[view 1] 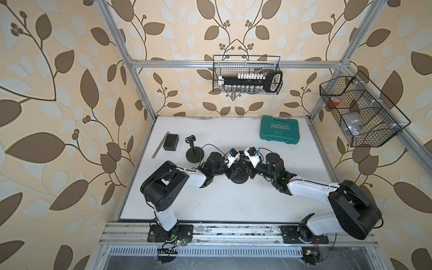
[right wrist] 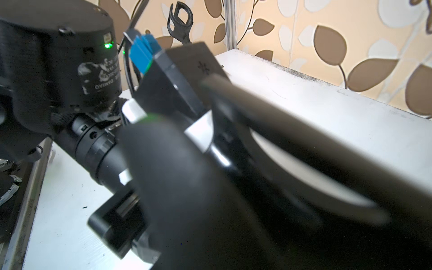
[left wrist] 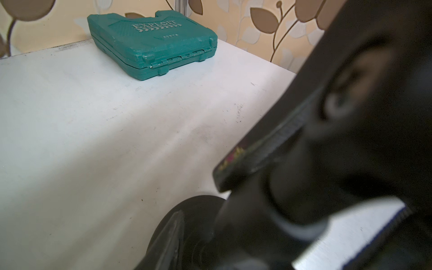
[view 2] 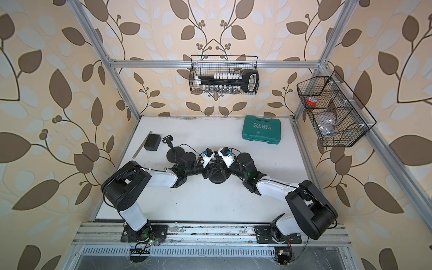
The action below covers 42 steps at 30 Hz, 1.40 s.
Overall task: Assemble a microphone stand
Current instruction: Screw the microphone stand pole into the microphone stand base.
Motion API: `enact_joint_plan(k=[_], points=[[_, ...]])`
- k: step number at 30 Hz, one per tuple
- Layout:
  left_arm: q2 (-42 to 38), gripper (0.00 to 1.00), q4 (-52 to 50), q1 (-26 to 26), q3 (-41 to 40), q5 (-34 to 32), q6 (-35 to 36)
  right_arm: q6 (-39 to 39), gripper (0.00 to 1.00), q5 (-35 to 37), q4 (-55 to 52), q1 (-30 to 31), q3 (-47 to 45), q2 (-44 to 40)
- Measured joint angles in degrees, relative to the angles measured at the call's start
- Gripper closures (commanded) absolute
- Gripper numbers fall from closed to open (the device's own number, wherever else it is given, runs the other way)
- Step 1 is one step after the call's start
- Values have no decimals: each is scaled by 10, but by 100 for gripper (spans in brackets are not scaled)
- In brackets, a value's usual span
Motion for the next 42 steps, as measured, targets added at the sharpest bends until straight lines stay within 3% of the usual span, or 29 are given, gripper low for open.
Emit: enact_joint_plan(k=[5, 10, 24, 31, 42], points=[[0, 56, -3, 0, 0, 0, 4, -7, 49, 6, -19, -2, -1, -13], [0, 57, -5, 0, 0, 0, 6, -9, 44, 6, -49, -10, -12, -40], [7, 57, -4, -4, 7, -2, 6, -22, 53, -39, -64, -82, -60, -98], [7, 52, -4, -4, 2, -18, 4, -61, 46, -116, -52, -90, -53, -64], [-17, 51, -4, 4, -37, -42, 0, -81, 43, -192, -32, -92, 9, 7]])
